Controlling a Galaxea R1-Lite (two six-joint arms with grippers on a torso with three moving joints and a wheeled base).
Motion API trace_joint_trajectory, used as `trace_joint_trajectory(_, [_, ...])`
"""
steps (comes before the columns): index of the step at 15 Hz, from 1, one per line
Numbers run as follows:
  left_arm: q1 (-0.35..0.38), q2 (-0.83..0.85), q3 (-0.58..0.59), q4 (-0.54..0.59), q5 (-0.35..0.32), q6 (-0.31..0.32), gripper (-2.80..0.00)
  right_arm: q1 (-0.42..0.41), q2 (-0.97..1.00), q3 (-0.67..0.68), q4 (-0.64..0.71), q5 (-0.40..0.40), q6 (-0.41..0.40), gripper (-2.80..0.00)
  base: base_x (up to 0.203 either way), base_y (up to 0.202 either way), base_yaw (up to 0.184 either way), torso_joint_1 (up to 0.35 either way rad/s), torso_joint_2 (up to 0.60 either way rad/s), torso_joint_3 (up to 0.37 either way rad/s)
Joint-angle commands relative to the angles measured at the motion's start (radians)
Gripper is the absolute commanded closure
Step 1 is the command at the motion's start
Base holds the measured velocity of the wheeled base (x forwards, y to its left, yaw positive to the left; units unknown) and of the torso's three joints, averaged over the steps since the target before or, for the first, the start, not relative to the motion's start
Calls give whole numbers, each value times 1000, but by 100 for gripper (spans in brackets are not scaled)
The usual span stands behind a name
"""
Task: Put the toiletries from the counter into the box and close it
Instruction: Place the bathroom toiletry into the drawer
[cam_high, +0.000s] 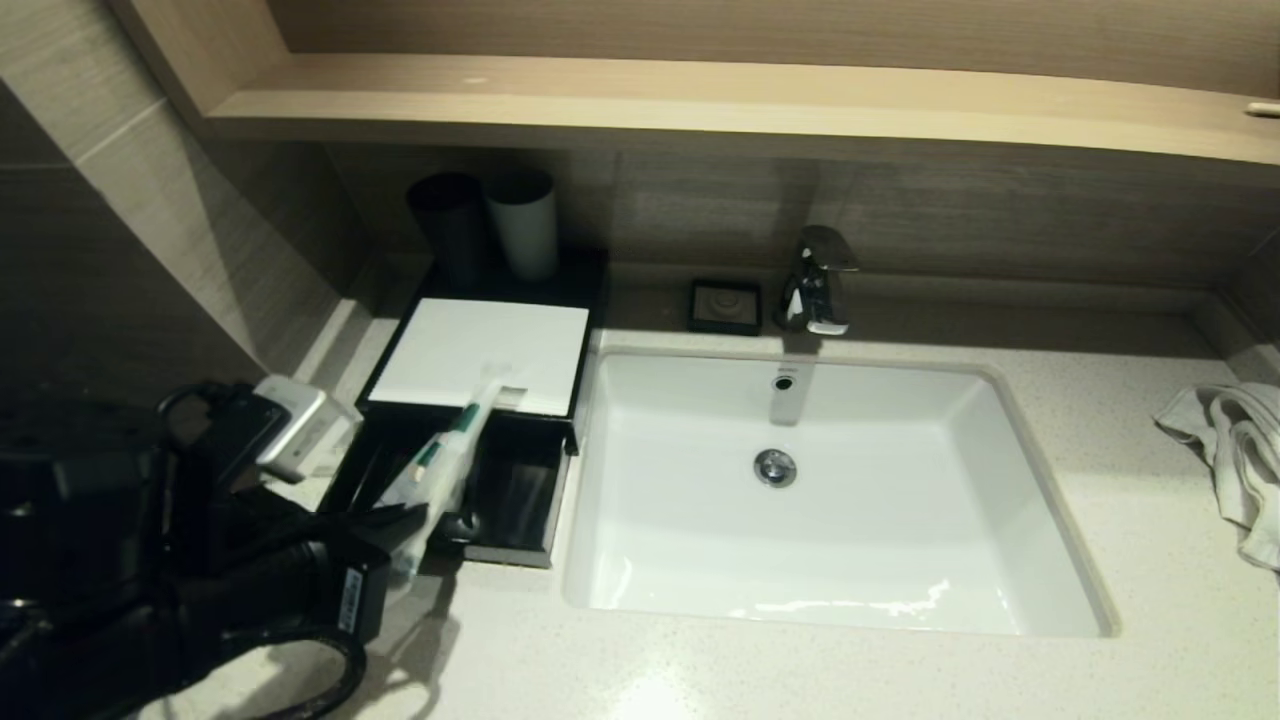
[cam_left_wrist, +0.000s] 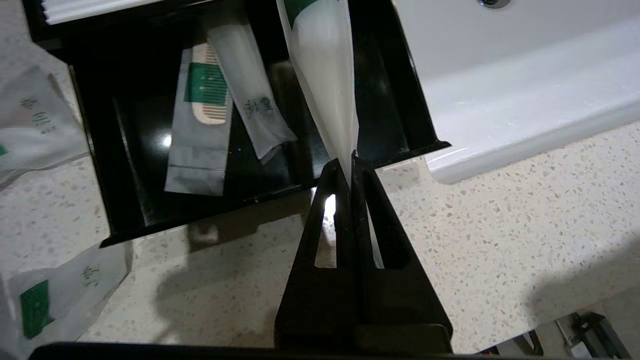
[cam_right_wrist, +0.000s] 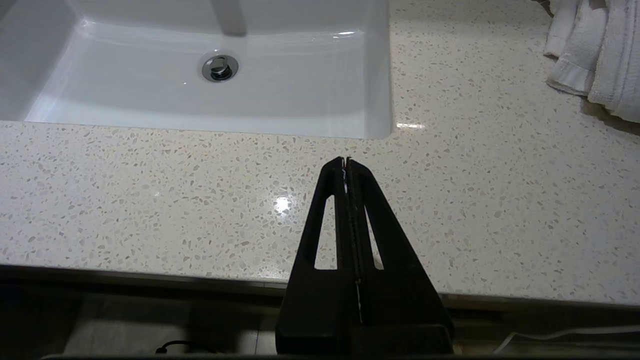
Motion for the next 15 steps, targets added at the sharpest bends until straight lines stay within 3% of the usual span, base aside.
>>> trace_joint_trajectory(1, [0, -18, -11, 9, 62, -12, 0, 0, 0, 0, 0, 0, -1, 0, 0, 0, 0, 0, 0, 0])
trace_joint_trajectory(5, [0, -71, -52, 175, 92, -34, 0, 0, 0, 0, 0, 0, -1, 0, 0, 0, 0, 0, 0, 0])
trace_joint_trajectory(11, [0, -57, -255, 583, 114, -211, 0, 0, 0, 0, 0, 0, -1, 0, 0, 0, 0, 0, 0, 0])
trace_joint_trajectory(13, [0, -19, -295, 638, 136, -265, 0, 0, 0, 0, 0, 0, -1, 0, 0, 0, 0, 0, 0, 0])
trace_joint_trajectory(15, [0, 11, -299, 639, 156, -271, 0, 0, 0, 0, 0, 0, -1, 0, 0, 0, 0, 0, 0, 0])
